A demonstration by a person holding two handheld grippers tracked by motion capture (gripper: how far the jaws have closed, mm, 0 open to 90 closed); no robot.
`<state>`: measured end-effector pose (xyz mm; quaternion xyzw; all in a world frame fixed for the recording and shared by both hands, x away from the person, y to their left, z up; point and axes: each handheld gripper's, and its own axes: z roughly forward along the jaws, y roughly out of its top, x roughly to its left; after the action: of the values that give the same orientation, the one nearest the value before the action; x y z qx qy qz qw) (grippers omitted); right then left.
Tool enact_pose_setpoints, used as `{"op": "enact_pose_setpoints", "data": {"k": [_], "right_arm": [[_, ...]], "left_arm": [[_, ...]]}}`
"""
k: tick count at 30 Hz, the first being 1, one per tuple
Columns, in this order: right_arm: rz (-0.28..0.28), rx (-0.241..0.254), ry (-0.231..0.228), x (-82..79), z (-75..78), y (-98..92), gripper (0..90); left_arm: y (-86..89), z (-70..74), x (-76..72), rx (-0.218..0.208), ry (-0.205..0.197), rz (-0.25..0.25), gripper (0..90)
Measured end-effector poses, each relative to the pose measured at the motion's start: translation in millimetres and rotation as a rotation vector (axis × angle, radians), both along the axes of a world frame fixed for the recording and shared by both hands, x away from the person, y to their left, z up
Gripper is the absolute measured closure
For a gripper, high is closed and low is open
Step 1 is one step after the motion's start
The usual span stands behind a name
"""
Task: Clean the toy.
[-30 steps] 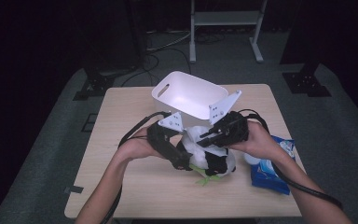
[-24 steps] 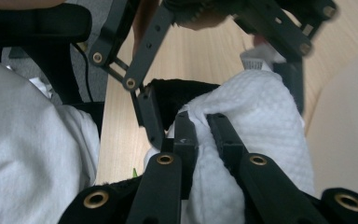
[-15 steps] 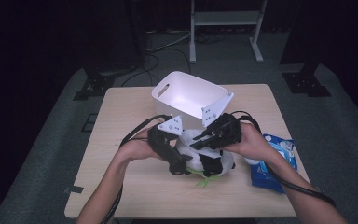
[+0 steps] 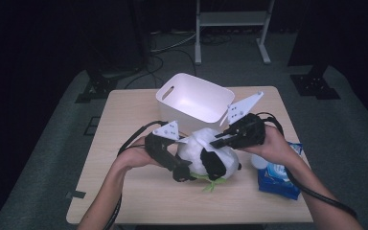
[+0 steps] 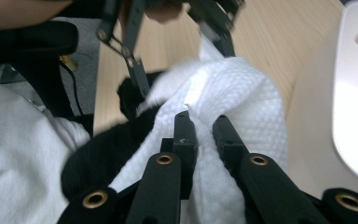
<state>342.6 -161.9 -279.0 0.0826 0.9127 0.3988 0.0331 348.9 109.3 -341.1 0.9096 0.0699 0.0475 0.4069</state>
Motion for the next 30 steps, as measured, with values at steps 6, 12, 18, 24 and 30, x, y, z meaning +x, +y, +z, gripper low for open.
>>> {"op": "enact_pose_setpoints", "data": {"k": [6,12,18,24,30], "right_arm": [[-0.063,-0.042,0.029,1.7,-13.8,-23.3,81.6],[-0.145,-0.076,0.054,3.5,-30.2,-54.2,81.6],[-0.245,-0.088,0.092,2.5,-48.7,-90.7,81.5],[-0.352,-0.077,0.124,0.1,-66.9,-131.5,81.6],[-0.442,-0.086,0.144,-0.4,-82.6,-162.2,81.3]], "left_arm": [[10.8,-9.3,-0.2,-0.013,0.011,0.018,17.5],[17.9,-23.7,-1.9,-0.014,0.027,0.04,17.0],[23.7,-37.0,-1.9,-0.033,0.05,0.063,17.0],[29.4,-50.1,0.2,-0.038,0.076,0.083,17.0],[34.7,-58.4,3.5,-0.029,0.091,0.101,17.0]]}}
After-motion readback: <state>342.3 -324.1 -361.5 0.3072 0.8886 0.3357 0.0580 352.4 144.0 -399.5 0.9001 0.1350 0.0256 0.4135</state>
